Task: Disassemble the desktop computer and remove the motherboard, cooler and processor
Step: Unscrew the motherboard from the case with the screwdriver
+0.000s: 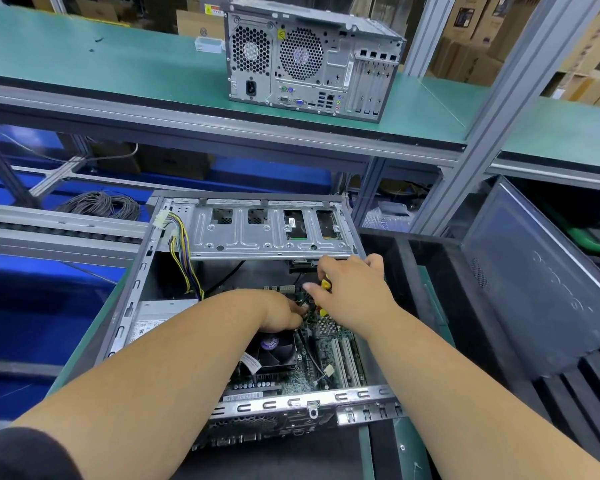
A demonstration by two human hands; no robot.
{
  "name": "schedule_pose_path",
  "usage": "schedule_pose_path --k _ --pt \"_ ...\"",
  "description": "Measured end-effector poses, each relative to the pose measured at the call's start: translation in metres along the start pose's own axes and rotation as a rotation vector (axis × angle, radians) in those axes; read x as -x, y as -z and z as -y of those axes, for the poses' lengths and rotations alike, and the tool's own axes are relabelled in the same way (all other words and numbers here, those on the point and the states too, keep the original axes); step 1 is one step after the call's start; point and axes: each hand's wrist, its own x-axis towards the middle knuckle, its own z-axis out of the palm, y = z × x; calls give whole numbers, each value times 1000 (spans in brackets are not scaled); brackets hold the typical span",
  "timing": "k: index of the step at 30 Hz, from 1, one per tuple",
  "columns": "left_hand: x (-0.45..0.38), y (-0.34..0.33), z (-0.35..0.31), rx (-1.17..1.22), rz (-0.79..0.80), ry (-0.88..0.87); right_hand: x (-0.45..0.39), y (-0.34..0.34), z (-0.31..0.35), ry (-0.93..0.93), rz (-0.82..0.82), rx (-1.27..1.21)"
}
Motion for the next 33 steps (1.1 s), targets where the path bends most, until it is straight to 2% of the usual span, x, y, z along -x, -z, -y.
schedule_pose_path --k 7,13,19,25,33 --pt "0 1 0 8 -7 0 1 2 -1 12 5 -70" --pt "-2 0 1 -10 -3 9 0 -1 0 1 -4 17" --pt "-3 -1 1 -14 -8 3 0 1 -1 0 12 -78" --pt "-3 -1 2 -7 -1 8 -1 -3 0 -6 -16 27" --pt "-5 -1 2 -26 -8 5 0 0 -2 11 1 -61"
